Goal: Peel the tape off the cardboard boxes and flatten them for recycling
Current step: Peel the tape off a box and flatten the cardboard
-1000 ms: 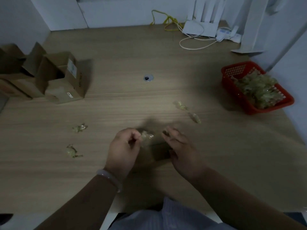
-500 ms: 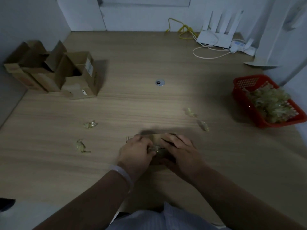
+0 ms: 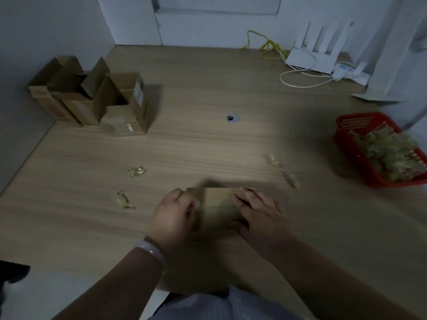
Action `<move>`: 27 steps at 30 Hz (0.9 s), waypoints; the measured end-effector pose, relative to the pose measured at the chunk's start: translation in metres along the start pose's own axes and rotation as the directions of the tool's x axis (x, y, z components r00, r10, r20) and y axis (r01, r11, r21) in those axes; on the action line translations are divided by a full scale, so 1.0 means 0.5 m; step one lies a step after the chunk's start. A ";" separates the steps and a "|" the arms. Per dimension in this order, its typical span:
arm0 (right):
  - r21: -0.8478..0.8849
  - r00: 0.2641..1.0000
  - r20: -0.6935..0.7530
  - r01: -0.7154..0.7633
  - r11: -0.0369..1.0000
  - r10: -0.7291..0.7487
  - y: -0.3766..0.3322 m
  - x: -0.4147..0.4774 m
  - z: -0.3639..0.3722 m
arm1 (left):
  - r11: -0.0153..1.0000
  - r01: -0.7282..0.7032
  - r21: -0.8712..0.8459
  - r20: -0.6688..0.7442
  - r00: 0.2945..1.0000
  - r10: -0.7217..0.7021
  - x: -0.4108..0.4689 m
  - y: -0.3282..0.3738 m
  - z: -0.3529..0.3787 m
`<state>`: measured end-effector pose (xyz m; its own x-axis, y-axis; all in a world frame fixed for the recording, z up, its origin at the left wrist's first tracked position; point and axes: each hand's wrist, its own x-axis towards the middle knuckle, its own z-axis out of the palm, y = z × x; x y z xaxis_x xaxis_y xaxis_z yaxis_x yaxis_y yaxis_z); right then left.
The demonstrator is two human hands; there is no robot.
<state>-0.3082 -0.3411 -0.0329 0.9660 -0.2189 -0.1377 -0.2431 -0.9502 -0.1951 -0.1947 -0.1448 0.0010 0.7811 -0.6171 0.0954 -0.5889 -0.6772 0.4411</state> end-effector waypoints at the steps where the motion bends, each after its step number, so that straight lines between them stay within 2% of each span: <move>1: -0.005 1.000 -0.006 -0.003 1.000 0.003 -0.002 0.001 0.000 | 0.999 -0.043 0.028 0.047 0.998 0.042 -0.001 0.005 0.004; 4: -0.011 1.000 -0.007 -0.013 1.000 0.013 -0.008 0.002 -0.003 | 0.998 -0.066 0.003 0.120 0.991 0.065 -0.006 0.017 0.018; 7: -0.009 1.000 0.009 -0.007 1.000 0.007 -0.018 -0.003 -0.007 | 0.984 0.096 -0.149 0.078 0.993 -0.085 -0.004 0.020 0.016; 9: -0.013 1.000 -0.004 0.003 1.000 -0.003 -0.027 -0.006 -0.014 | 0.967 0.188 -0.169 0.081 0.981 -0.177 0.003 0.015 0.015; 12: -0.014 0.998 0.009 0.069 0.998 -0.069 -0.041 0.000 -0.022 | 0.974 0.200 -0.105 0.122 0.975 -0.187 0.012 0.017 0.019; 16: 0.008 0.980 0.032 0.194 0.981 -0.194 -0.054 0.015 -0.012 | 0.978 0.169 -0.124 0.108 0.982 -0.156 0.017 0.017 0.017; 19: 0.004 0.983 0.032 0.180 0.984 -0.180 -0.052 0.018 -0.008 | 0.934 0.224 -0.279 0.009 0.973 -0.231 0.006 0.012 0.018; 21: 0.001 0.985 0.018 0.171 0.985 -0.171 -0.050 0.016 -0.006 | 0.845 0.316 -0.432 -0.088 0.917 -0.388 -0.002 -0.001 0.011; 23: 0.004 0.985 0.006 0.171 0.985 -0.171 -0.051 0.013 -0.004 | 0.793 0.362 -0.490 -0.162 0.856 -0.491 -0.009 -0.023 0.000; 25: 0.009 0.986 -0.004 0.166 0.986 -0.166 -0.054 0.011 -0.002 | 0.862 0.330 -0.385 -0.226 0.872 -0.434 -0.016 -0.046 -0.010; 27: 0.005 0.987 -0.006 0.160 0.987 -0.160 -0.056 0.011 0.000 | 0.943 0.239 -0.230 -0.224 0.930 -0.291 -0.022 -0.056 -0.012</move>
<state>-0.2960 -0.3159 -0.0280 0.9930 -0.0657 -0.0987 -0.0861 -0.9718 -0.2197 -0.1857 -0.1168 -0.0070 0.9443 -0.2874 0.1602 -0.3206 -0.6942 0.6444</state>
